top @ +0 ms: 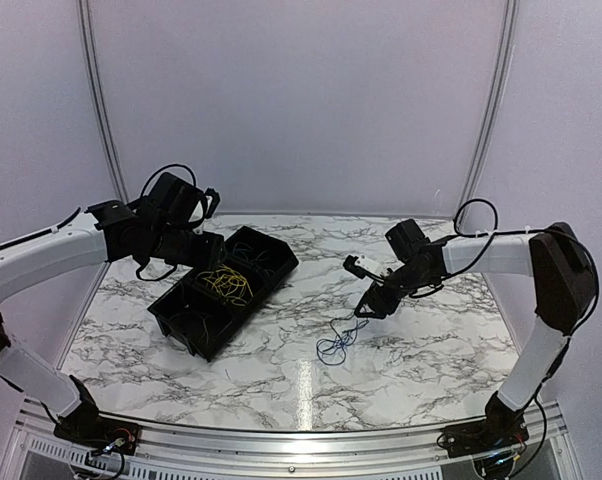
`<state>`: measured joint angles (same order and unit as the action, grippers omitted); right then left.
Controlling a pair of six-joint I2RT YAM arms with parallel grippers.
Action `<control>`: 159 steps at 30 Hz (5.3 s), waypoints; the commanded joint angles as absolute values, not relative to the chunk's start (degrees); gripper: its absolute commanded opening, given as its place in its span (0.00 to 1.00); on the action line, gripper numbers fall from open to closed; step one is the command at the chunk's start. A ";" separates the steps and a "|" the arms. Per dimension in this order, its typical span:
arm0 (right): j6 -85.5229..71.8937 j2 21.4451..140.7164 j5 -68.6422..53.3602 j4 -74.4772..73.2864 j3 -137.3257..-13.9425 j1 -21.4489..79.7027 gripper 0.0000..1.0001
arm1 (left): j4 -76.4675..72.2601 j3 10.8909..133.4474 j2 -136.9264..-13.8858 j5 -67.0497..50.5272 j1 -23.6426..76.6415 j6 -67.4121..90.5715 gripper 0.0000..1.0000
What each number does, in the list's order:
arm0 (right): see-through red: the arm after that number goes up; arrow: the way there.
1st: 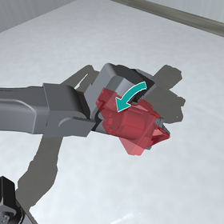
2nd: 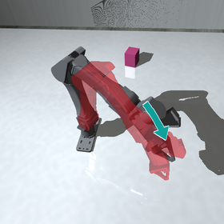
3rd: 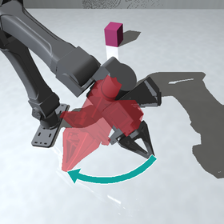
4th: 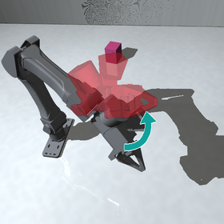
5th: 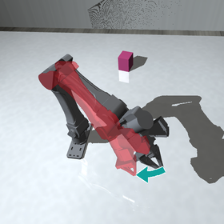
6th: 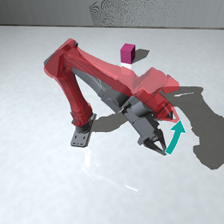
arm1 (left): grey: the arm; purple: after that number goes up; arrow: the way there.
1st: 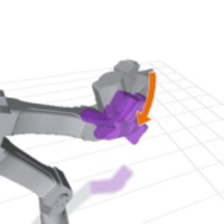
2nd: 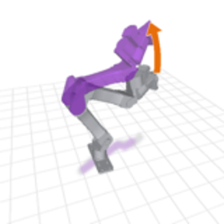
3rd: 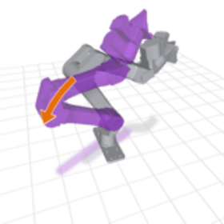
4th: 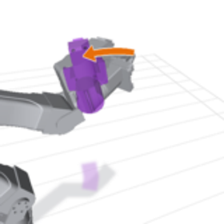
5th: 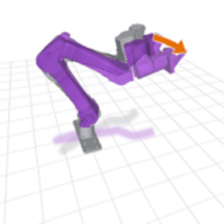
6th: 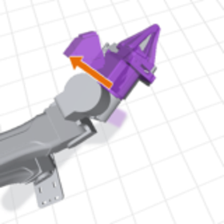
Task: Untangle the cables
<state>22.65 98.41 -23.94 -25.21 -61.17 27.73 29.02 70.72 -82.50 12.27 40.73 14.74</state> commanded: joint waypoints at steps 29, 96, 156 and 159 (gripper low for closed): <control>6.64 82.00 -30.74 -28.04 -72.45 30.94 0.00 | -11.95 79.95 -105.91 4.13 57.30 24.98 0.64; 4.48 74.71 -36.41 -23.97 -89.52 25.31 0.00 | 0.92 74.07 -89.20 2.84 56.60 12.81 0.60; 20.18 79.20 -30.81 -24.22 -72.43 37.69 0.16 | -0.59 73.46 -78.26 -19.90 40.08 21.19 0.00; 19.79 80.72 -32.73 -25.00 -74.64 37.77 0.36 | 5.43 72.52 -75.58 -15.65 39.44 19.10 0.00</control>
<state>17.54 78.87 -31.31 -24.77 -70.32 37.87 -2.94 74.17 -78.65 -20.08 40.71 20.60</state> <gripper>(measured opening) 0.269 0.016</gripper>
